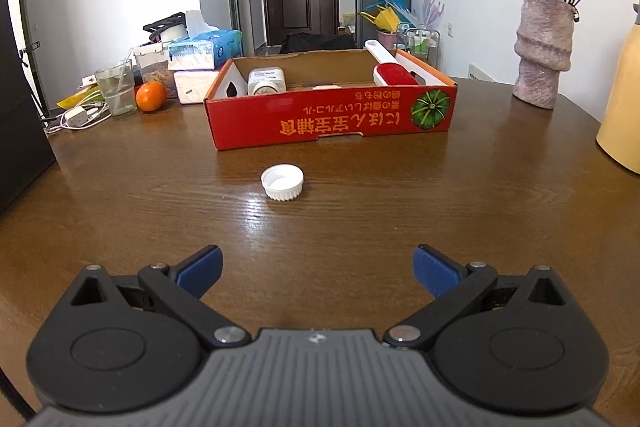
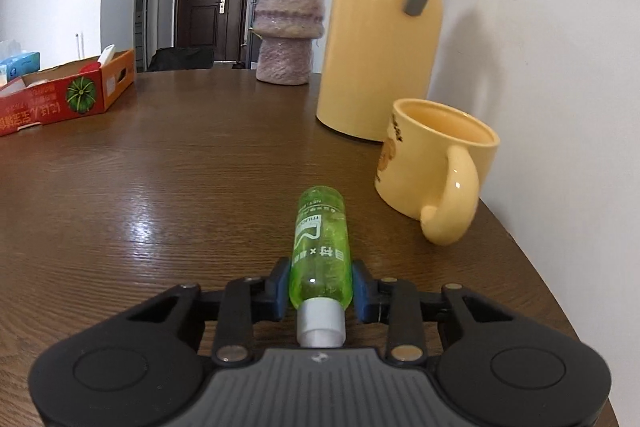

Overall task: Organize rigid objects
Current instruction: 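Grasp the white bottle cap with the left tool while the right tool holds the green bottle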

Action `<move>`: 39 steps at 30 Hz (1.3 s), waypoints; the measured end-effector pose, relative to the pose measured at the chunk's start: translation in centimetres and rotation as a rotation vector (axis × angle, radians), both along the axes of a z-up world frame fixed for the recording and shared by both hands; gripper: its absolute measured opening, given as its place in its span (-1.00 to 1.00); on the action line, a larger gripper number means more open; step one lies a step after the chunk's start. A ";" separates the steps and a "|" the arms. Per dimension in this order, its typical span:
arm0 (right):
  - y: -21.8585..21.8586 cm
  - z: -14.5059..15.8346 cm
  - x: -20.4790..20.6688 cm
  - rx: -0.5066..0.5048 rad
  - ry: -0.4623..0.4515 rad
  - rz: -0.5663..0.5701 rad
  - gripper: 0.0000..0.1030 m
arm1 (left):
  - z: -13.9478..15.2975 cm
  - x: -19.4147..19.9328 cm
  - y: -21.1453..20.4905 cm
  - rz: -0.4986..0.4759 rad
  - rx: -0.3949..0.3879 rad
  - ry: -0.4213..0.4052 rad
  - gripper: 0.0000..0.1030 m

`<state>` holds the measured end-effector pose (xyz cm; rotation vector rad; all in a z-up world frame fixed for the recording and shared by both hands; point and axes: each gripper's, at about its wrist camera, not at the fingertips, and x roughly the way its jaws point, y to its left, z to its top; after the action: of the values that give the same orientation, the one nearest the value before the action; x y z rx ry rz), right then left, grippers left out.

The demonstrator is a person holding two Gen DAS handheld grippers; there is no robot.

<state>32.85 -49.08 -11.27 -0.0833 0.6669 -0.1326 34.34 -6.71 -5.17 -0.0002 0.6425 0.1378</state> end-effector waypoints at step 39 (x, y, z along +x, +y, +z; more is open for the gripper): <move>6.2 1.0 3.8 0.004 -0.109 -0.010 -0.41 | -3.9 11.2 5.8 0.120 -0.034 0.084 1.00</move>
<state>36.61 -42.85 -10.26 -0.0684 0.5590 -0.1442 45.52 -0.94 -9.04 -0.0664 0.7287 0.2432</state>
